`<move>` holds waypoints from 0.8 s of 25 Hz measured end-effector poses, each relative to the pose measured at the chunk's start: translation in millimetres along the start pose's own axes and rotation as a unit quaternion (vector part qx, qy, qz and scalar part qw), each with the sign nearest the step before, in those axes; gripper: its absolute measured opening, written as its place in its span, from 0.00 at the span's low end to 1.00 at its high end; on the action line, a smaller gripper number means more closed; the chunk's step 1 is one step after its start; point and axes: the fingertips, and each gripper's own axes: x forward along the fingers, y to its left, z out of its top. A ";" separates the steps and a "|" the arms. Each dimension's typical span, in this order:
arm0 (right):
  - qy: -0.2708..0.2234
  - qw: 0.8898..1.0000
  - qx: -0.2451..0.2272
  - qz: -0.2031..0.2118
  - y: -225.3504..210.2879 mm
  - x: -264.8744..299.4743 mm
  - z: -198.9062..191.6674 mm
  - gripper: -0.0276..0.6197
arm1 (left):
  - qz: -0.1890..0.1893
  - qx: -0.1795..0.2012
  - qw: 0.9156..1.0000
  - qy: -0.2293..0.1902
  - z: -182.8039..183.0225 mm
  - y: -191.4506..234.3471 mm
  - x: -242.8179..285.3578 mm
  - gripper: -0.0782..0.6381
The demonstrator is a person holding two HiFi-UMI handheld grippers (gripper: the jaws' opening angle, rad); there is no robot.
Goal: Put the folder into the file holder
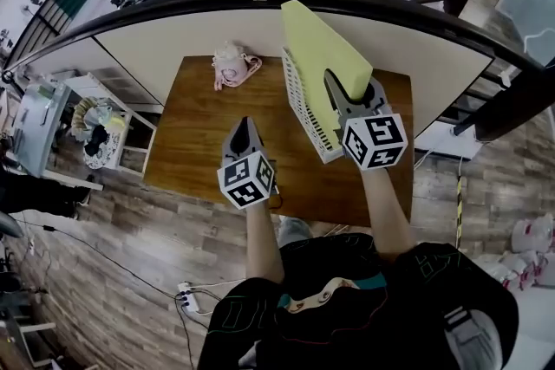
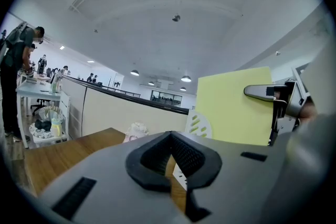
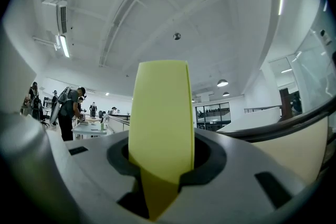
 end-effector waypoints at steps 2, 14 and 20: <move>-0.005 1.000 -0.002 -0.001 2.0 -0.8 1.0 0.28 | 0.000 -0.001 1.000 0.009 -6.2 2.3 -0.1 0.10; -0.023 1.000 -0.011 0.007 11.1 -5.9 -21.3 0.28 | 0.013 -0.006 1.000 0.014 -13.8 19.0 -17.1 0.10; 0.042 0.999 0.009 -0.007 9.4 -10.1 -82.5 0.31 | 0.020 -0.008 0.999 0.032 -29.2 24.3 -28.0 0.10</move>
